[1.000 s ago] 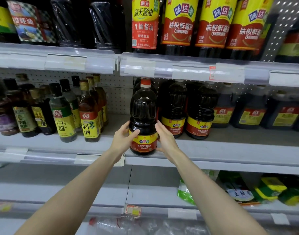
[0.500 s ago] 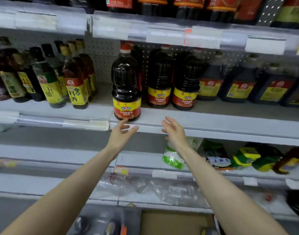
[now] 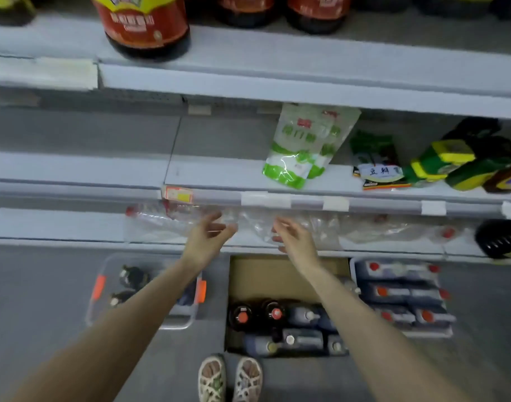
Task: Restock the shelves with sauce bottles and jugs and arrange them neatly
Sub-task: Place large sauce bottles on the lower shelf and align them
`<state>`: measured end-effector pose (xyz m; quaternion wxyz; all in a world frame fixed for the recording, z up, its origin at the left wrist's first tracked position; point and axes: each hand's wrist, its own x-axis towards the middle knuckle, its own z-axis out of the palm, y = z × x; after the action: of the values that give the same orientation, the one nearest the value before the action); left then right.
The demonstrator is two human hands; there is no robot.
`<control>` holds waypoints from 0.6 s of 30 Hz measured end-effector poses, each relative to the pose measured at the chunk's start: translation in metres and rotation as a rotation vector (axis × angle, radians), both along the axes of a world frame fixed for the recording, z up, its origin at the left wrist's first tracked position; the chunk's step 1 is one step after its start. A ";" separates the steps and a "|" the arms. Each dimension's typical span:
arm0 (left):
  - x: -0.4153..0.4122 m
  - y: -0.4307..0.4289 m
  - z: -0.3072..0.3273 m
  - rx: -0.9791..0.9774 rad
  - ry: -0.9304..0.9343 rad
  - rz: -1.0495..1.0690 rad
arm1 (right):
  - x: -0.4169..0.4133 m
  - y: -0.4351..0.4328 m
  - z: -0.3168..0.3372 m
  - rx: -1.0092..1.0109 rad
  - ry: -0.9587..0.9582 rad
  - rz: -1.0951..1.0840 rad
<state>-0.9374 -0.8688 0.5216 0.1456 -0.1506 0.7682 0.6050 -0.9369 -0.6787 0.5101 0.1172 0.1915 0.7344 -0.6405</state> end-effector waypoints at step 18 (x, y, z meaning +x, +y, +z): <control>0.123 -0.012 -0.331 -0.151 -0.539 -0.053 | 0.142 -0.030 -0.346 0.012 -0.575 0.033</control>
<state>-0.8145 -0.8810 0.1903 0.3488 -0.2963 0.7484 0.4801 -0.7948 -0.7090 0.1641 0.3300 0.3539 0.6779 -0.5534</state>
